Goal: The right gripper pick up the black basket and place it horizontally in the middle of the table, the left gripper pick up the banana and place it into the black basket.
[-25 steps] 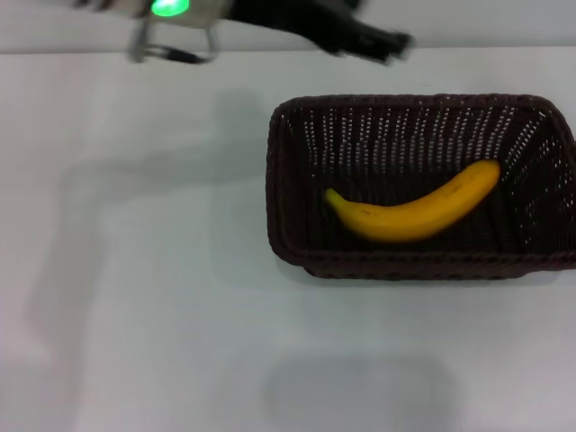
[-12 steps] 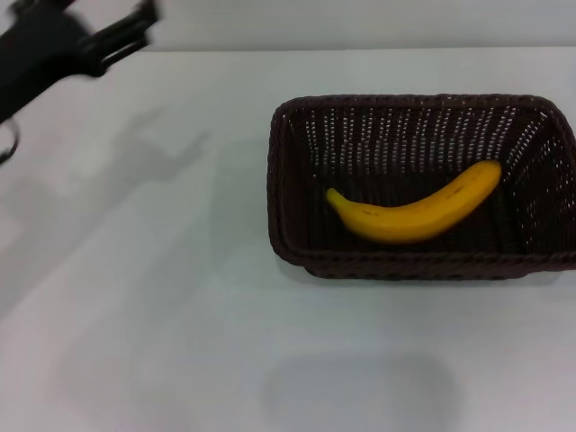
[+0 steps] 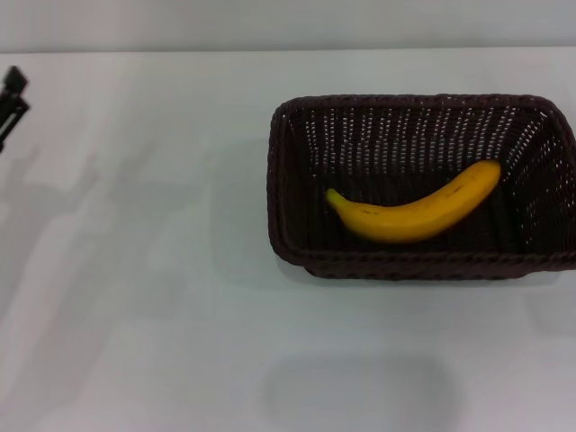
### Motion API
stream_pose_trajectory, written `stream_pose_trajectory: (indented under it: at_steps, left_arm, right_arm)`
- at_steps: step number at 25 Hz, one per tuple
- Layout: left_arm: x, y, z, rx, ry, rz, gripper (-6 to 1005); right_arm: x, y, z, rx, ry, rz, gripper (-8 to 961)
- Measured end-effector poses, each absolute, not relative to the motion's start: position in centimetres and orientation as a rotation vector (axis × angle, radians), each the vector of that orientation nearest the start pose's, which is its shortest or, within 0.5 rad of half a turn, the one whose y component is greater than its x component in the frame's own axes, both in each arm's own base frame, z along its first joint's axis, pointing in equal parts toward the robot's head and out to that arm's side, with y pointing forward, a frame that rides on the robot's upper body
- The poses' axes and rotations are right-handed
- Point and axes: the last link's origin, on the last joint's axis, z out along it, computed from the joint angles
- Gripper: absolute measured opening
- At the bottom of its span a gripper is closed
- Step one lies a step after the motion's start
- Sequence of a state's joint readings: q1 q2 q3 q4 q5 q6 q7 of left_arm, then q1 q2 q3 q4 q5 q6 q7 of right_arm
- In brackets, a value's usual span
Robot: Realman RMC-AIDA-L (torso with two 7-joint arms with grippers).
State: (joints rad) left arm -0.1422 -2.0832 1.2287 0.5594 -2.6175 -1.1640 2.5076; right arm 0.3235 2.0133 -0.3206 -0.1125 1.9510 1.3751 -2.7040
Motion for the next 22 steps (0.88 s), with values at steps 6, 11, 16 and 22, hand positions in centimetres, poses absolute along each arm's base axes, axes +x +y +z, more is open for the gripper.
stream_pose_trajectory:
  at_steps: [6,11,16,22]
  left_arm:
    - [-34.55,29.09,4.98,-1.590,-0.496,-0.867,873]
    - [-34.34,29.26,4.98,-1.591,-0.486,-0.873,872]
    - [-34.25,29.22,5.02,-1.592,-0.466,-0.867,870]
    - [-34.34,29.13,4.90,-1.593,-0.467,-0.863,869]
  right_arm:
    - [38.57,28.09,5.84,-1.530,0.524,0.728,874]
    - [38.50,28.02,5.65,-1.531,0.530,0.736,874]
    - [38.43,27.92,5.72,-1.523,0.526,0.746,874]
    - [38.50,27.90,5.85,-1.493,0.537,0.756,874]
